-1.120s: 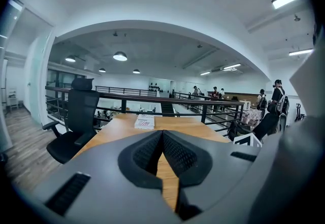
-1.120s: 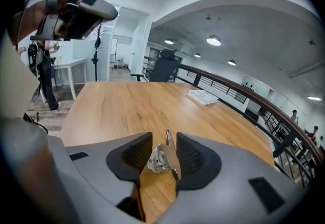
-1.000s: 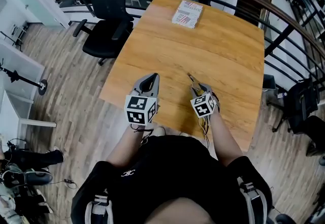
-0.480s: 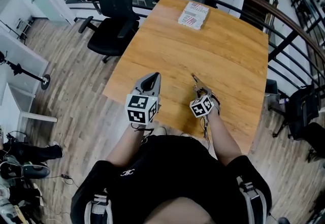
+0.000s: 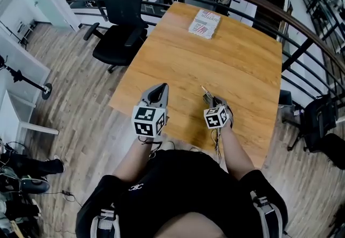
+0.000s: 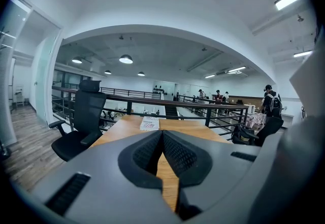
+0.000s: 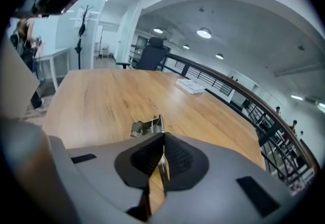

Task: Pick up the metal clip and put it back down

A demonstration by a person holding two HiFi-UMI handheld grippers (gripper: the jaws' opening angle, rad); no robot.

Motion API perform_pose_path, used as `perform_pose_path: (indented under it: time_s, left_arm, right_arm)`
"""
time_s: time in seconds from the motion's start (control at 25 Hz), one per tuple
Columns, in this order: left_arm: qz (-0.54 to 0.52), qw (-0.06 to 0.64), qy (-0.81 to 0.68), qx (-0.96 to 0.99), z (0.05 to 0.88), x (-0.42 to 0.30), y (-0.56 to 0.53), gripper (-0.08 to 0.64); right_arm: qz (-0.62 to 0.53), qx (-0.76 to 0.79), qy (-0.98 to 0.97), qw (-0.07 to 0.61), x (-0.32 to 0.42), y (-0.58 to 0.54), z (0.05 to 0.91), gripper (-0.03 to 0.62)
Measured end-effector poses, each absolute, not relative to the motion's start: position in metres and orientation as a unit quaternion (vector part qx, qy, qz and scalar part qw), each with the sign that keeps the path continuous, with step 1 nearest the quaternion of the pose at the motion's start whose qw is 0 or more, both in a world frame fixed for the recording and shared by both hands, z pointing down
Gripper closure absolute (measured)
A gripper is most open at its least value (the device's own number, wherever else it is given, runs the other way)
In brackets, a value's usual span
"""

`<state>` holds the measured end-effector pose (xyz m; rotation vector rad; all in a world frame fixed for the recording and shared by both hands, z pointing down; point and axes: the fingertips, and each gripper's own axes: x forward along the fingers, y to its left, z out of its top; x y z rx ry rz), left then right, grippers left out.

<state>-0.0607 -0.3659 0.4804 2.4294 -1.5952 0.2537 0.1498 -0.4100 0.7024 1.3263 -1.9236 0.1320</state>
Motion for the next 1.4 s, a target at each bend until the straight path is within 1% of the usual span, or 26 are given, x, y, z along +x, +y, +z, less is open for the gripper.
perform_pose_path:
  time_s: [0.24, 0.52, 0.68, 0.92, 1.04, 1.2, 1.4]
  left_arm:
    - [0.082, 0.113, -0.527, 0.838, 0.477, -0.050, -0.368, 0.546]
    - [0.078, 0.109, -0.496, 0.858, 0.478, -0.027, -0.374, 0.546]
    - [0.080, 0.095, -0.479, 0.869, 0.472, -0.014, -0.375, 0.546]
    - [0.075, 0.081, -0.460, 0.881, 0.460, 0.002, -0.379, 0.546]
    - [0.075, 0.077, -0.452, 0.885, 0.456, 0.014, -0.380, 0.546]
    - [0.079, 0.076, -0.443, 0.890, 0.457, 0.023, -0.381, 0.546]
    - [0.084, 0.078, -0.435, 0.893, 0.459, 0.029, -0.378, 0.546]
  right_arm:
    - [0.099, 0.565, -0.772, 0.275, 0.151, -0.403, 0.630, 0.569]
    - [0.048, 0.601, -0.777, 0.179, 0.158, -0.397, 0.542, 0.570]
    - [0.026, 0.613, -0.782, 0.108, 0.163, -0.384, 0.487, 0.571]
    - [0.009, 0.660, -0.751, 0.016, 0.193, -0.362, 0.427, 0.571]
    - [0.014, 0.672, -0.740, -0.012, 0.212, -0.356, 0.415, 0.571]
    - [0.036, 0.670, -0.740, -0.034, 0.222, -0.352, 0.414, 0.571]
    - [0.030, 0.678, -0.734, -0.028, 0.227, -0.347, 0.414, 0.571]
